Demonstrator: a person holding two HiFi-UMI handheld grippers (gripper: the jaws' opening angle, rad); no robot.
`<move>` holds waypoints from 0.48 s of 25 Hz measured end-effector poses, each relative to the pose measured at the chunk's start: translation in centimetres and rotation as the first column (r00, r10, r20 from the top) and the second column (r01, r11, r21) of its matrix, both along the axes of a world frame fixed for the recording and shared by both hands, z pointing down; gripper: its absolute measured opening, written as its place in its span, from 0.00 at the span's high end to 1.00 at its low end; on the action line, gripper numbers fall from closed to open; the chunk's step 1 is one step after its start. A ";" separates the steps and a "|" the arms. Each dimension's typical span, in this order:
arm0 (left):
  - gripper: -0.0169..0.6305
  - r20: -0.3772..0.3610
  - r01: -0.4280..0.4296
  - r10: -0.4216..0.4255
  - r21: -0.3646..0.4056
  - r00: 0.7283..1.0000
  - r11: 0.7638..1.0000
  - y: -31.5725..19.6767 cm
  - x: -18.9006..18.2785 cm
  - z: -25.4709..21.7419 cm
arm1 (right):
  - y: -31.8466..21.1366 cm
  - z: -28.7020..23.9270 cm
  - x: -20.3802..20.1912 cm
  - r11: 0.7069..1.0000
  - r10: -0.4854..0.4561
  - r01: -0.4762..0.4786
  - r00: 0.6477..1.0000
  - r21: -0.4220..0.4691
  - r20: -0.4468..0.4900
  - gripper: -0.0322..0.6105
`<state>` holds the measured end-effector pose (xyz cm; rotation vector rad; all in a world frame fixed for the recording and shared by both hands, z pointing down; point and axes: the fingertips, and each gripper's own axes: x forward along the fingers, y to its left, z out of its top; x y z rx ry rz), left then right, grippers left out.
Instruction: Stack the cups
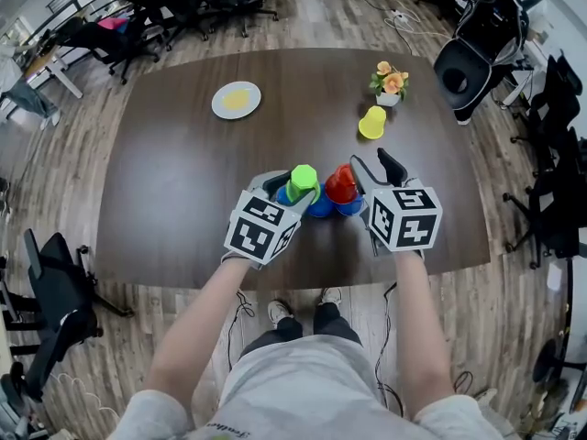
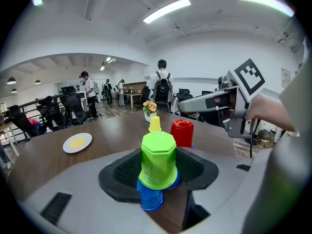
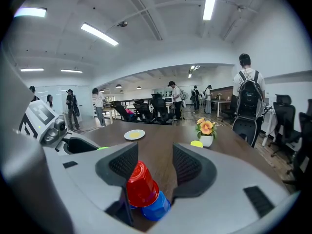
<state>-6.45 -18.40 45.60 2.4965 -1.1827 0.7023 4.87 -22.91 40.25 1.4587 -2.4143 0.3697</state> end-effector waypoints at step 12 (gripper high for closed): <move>0.51 -0.110 0.021 -0.017 0.039 0.994 0.999 -0.4 -0.6 -2.3 | -1.1 -0.5 0.0 1.000 -0.014 0.014 1.000 0.008 0.000 0.60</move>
